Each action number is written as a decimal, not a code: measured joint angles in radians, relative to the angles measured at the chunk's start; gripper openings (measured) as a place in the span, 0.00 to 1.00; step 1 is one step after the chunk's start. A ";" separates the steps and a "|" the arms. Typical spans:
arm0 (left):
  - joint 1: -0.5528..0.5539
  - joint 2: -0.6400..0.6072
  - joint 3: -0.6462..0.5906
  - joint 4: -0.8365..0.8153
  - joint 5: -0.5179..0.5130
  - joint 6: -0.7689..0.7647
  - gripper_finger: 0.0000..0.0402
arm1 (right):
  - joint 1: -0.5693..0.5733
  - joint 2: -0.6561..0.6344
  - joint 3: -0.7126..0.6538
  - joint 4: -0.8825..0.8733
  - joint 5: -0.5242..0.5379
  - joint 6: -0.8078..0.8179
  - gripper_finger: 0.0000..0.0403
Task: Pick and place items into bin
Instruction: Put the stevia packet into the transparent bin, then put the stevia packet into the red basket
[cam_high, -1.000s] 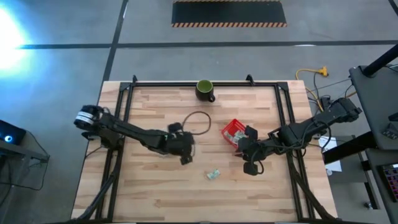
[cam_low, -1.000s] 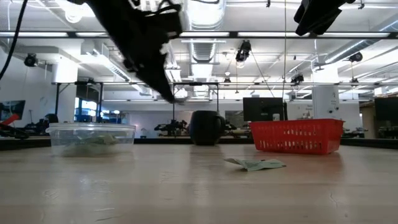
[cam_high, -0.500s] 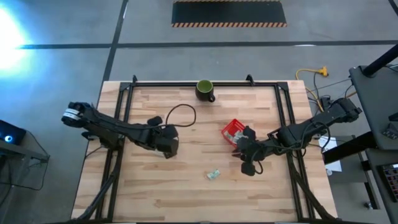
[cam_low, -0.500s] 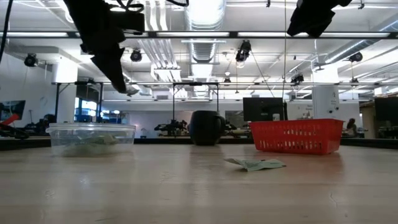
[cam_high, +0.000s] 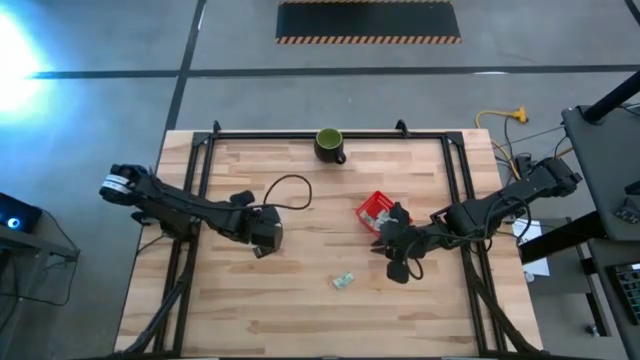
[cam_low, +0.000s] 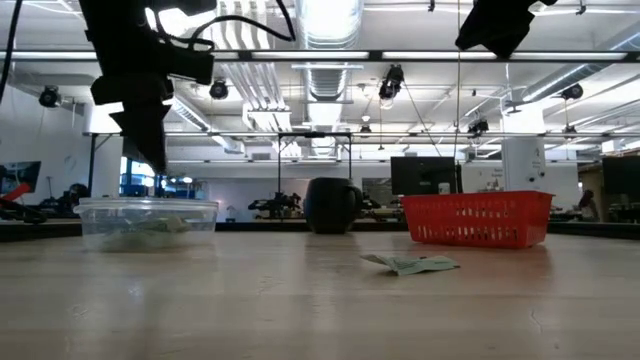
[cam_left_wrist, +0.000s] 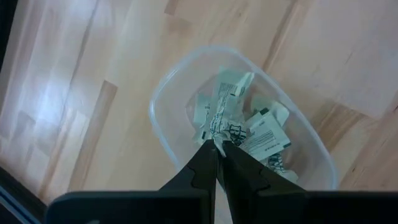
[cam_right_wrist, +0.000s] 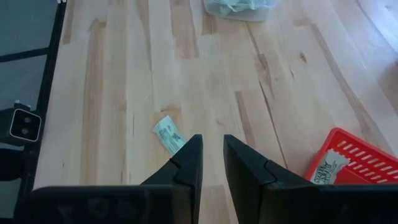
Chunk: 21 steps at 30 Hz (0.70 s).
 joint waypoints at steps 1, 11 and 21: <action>0.000 -0.001 -0.001 0.000 0.000 -0.001 0.01 | 0.000 0.000 0.000 0.000 0.000 -0.001 0.14; 0.000 -0.010 0.001 0.012 0.000 0.001 0.08 | -0.001 0.000 0.000 0.004 0.027 -0.005 0.14; -0.002 -0.010 0.009 0.010 0.038 0.001 0.25 | -0.001 0.000 -0.015 0.061 0.028 -0.021 0.14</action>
